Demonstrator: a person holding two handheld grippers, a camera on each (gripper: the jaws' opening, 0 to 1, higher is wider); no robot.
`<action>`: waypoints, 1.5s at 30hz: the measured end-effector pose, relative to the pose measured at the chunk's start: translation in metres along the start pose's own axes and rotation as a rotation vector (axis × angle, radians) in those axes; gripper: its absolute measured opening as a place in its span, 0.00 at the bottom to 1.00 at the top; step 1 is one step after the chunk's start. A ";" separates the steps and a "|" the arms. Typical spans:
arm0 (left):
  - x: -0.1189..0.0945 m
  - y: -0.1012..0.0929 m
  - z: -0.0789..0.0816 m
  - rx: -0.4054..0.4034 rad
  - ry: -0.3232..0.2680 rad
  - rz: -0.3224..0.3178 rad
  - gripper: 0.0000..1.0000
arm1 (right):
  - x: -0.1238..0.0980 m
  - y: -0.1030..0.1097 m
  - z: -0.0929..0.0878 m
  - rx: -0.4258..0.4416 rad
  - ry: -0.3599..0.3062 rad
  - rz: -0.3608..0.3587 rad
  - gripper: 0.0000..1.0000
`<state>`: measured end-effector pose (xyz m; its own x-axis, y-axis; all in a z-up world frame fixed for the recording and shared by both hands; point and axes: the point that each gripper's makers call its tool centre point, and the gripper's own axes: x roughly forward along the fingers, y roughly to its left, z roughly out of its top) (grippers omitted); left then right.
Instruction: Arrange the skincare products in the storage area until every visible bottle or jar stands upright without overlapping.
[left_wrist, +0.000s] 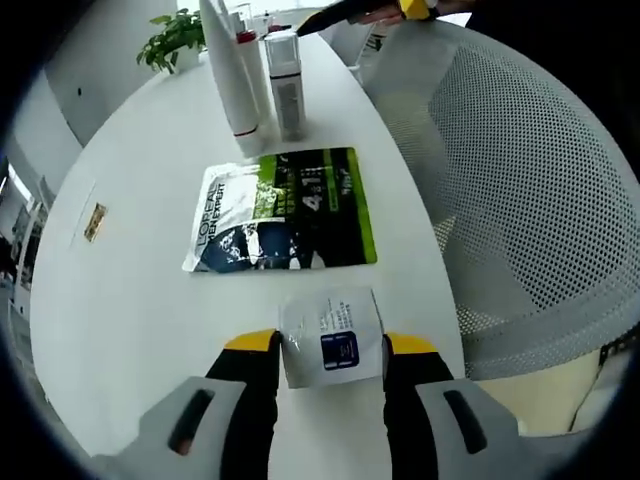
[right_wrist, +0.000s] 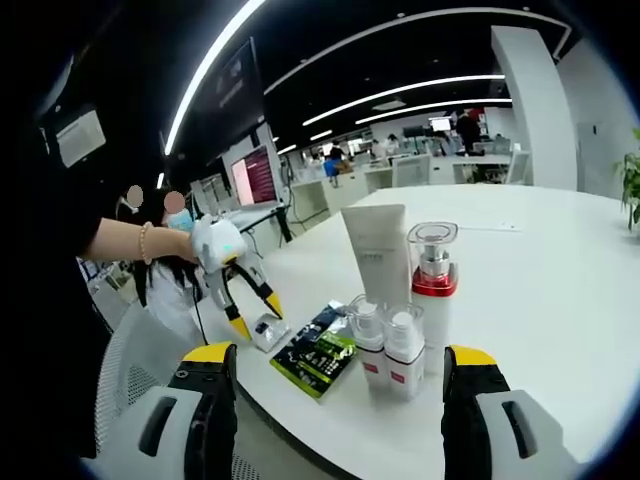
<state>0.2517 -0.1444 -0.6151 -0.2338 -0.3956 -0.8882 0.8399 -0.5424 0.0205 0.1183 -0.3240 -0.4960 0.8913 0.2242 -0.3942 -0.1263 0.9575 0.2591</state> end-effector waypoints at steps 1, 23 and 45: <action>0.000 0.000 0.000 -0.001 0.001 -0.001 0.39 | 0.000 0.000 0.000 -0.001 0.000 -0.001 0.90; 0.004 -0.002 -0.003 -0.014 0.034 -0.008 0.36 | 0.000 -0.001 -0.001 0.001 0.008 -0.001 0.90; -0.016 0.027 0.023 -0.265 -0.167 0.103 0.51 | 0.000 0.000 0.000 0.002 0.004 0.001 0.90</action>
<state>0.2666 -0.1701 -0.5897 -0.1993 -0.5666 -0.7995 0.9565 -0.2899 -0.0330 0.1184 -0.3236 -0.4960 0.8895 0.2260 -0.3971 -0.1265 0.9569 0.2613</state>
